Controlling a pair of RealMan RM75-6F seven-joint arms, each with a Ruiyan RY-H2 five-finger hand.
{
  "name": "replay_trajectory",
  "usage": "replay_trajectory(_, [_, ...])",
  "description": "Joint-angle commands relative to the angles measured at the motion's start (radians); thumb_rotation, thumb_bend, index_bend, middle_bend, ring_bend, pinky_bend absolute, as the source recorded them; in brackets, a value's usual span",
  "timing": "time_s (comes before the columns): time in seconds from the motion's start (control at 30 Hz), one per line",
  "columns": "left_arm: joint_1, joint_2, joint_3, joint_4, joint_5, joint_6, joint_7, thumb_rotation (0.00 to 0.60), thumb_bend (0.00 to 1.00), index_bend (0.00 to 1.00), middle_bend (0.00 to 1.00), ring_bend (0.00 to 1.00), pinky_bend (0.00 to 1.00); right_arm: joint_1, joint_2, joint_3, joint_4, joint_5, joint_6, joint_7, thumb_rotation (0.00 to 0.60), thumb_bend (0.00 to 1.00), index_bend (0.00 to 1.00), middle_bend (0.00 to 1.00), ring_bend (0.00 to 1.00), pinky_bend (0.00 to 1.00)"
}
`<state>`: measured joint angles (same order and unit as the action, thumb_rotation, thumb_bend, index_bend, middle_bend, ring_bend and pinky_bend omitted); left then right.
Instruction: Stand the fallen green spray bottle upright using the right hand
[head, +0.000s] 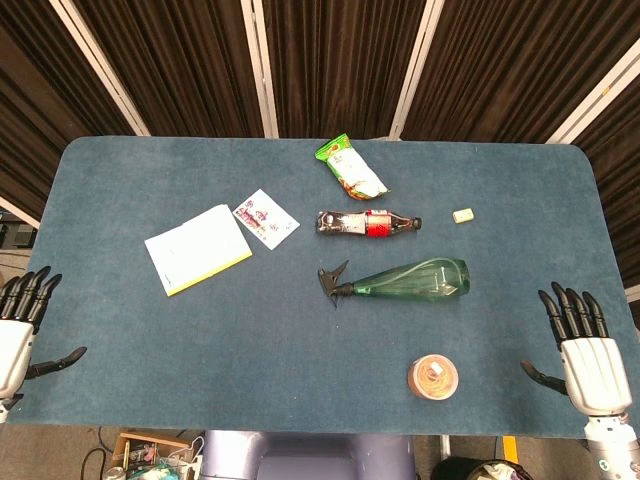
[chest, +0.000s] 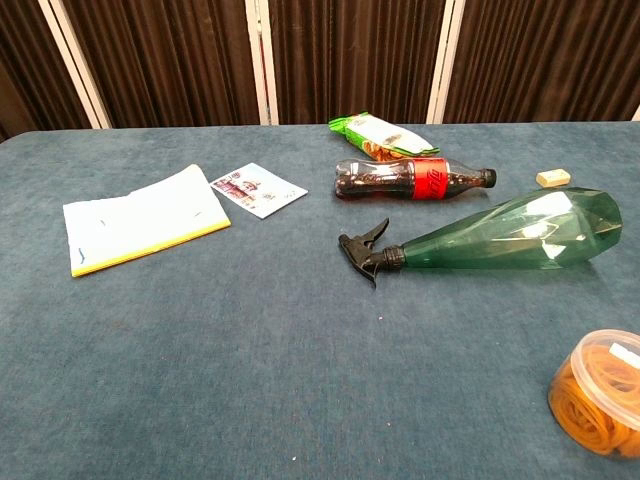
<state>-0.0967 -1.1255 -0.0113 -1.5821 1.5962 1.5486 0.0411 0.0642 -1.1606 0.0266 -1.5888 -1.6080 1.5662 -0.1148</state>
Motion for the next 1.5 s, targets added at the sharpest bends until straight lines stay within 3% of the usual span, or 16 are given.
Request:
replay_trajectory(0.03, [0.003,-0.012,-0.001,0.007,0.002,-0.035,0.01,0.6,0.07,0.0,0.0,0.0,0.06,-0.002,0.003,0.0,-0.013,0.017,-0.043,-0.009,0.6,0.11,0.0,0.0,0.0,0.0])
replay_trajectory(0.37, [0.004,-0.037,-0.015,0.019,0.013,-0.001,0.038,0.6,0.07,0.0,0.0,0.0,0.06,0.029,-0.043,-0.006,0.017,-0.046,-0.055,-0.037,0.6,0.11,0.0,0.0,0.0,0.0])
replay_trajectory(0.47, [0.003,-0.054,-0.023,0.04,0.015,0.015,0.04,0.6,0.07,0.0,0.0,0.0,0.06,0.076,-0.09,0.002,0.045,-0.071,-0.111,-0.133,0.6,0.11,0.0,0.0,0.0,0.0])
replay_trajectory(0.63, [-0.004,-0.071,-0.027,0.075,0.024,0.022,0.006,0.6,0.07,0.0,0.0,0.0,0.06,0.203,-0.196,0.085,0.065,-0.004,-0.28,-0.412,0.6,0.11,0.01,0.0,0.0,0.0])
replay_trajectory(0.77, [-0.002,-0.075,-0.024,0.082,0.04,0.037,0.002,0.6,0.07,0.0,0.0,0.0,0.06,0.265,-0.248,0.102,0.061,0.006,-0.345,-0.549,0.6,0.11,0.03,0.0,0.0,0.0])
replay_trajectory(1.0, [-0.006,-0.074,-0.024,0.083,0.025,0.022,0.0,0.6,0.07,0.0,0.0,0.0,0.06,0.353,-0.327,0.116,0.078,0.055,-0.462,-0.724,0.6,0.11,0.06,0.0,0.0,0.0])
replay_trajectory(1.23, [-0.014,-0.085,-0.034,0.091,0.0,0.005,0.013,0.6,0.07,0.0,0.0,0.0,0.06,0.403,-0.397,0.129,0.086,0.12,-0.501,-0.876,0.6,0.11,0.08,0.0,0.0,0.0])
replay_trajectory(1.5, [-0.017,-0.088,-0.041,0.092,-0.026,-0.008,0.021,0.6,0.07,0.0,0.0,0.0,0.06,0.486,-0.435,0.123,0.156,0.171,-0.596,-0.983,0.6,0.11,0.1,0.0,0.0,0.0])
